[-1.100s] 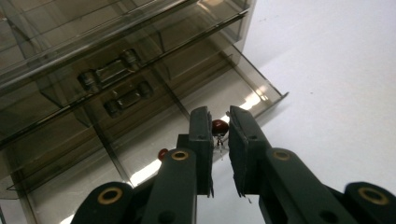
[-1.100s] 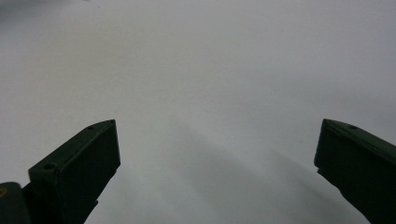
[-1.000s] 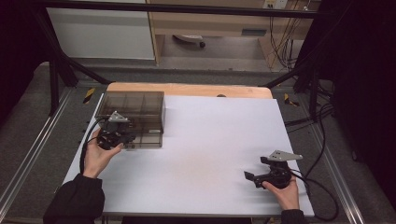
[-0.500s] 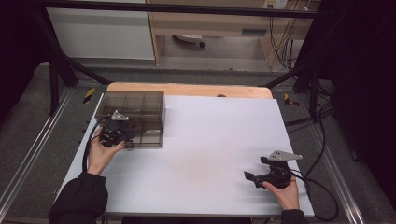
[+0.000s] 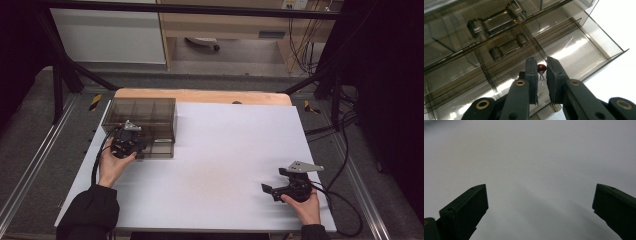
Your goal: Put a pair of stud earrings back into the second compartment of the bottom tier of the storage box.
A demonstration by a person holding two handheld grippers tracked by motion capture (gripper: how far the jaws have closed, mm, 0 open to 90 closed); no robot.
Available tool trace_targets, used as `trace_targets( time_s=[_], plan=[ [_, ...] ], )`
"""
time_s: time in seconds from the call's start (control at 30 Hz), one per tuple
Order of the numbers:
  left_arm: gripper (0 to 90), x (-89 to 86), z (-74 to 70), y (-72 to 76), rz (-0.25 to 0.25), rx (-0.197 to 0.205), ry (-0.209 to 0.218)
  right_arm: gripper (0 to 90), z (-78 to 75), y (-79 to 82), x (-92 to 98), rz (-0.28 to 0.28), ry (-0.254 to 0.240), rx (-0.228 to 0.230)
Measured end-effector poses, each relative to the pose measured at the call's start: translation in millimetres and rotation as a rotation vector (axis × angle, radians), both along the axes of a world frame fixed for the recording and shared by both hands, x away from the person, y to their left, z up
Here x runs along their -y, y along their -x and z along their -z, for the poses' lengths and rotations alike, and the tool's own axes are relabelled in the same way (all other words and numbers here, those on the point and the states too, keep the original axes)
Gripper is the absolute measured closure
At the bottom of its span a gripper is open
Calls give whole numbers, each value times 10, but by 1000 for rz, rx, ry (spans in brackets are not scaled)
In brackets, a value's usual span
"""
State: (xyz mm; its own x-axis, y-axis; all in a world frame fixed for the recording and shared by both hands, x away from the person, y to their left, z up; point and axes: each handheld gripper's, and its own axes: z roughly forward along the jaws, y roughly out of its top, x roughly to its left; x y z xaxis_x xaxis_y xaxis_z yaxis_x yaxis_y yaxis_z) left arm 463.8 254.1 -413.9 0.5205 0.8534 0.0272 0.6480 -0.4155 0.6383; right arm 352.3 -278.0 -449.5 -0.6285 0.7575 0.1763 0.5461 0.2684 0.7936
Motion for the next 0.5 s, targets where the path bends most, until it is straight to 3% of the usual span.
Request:
trace_targets(
  time_s=[0.33, 0.5],
  plan=[
    [764, 61, 57, -19, 0, -16, -33, 8, -1, 0, 2, 0, 1, 2],
    [705, 37, 41, -3, -10, -5, -15, 8, -1, 1, 2, 0, 0, 2]
  ],
)
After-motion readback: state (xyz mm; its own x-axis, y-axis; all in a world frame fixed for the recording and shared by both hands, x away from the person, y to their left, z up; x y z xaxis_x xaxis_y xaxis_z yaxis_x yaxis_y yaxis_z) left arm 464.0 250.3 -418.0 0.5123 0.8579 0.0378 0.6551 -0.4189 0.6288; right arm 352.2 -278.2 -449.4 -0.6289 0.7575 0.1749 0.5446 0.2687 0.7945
